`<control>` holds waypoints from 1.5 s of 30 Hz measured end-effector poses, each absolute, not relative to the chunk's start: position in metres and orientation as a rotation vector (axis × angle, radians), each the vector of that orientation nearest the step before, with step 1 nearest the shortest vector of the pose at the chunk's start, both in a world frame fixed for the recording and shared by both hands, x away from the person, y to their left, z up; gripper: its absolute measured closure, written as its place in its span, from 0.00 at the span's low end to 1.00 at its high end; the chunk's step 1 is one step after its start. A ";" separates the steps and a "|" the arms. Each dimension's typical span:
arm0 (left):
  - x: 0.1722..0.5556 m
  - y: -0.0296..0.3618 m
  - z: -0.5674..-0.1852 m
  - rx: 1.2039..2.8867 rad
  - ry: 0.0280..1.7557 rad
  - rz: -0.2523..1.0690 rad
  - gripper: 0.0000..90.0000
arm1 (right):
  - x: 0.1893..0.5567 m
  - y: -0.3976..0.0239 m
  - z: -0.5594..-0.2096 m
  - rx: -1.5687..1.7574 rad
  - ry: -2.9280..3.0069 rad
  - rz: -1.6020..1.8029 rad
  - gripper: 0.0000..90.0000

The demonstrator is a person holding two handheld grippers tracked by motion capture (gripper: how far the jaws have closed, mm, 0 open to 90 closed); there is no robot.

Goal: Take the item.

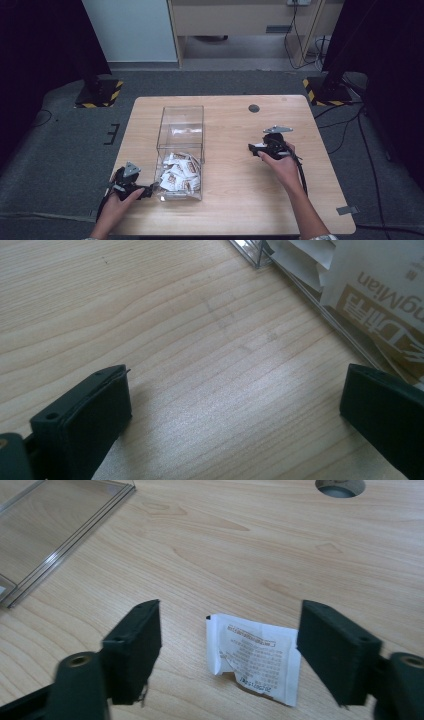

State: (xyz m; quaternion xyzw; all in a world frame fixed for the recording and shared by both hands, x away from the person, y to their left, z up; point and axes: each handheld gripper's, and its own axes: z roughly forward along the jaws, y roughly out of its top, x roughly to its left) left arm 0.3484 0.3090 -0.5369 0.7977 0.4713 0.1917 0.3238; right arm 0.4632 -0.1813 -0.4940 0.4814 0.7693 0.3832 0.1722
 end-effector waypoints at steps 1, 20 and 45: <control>0.348 0.309 -0.537 2.093 1.236 0.503 0.00 | 0.463 -0.181 -0.493 1.362 2.179 1.079 0.26; 0.348 0.309 -0.537 2.091 1.239 0.504 0.00 | 0.411 -0.195 -0.484 1.289 2.193 1.136 0.08; 0.348 0.309 -0.537 2.091 1.240 0.505 0.00 | 0.369 -0.218 -0.526 1.358 2.248 1.049 0.06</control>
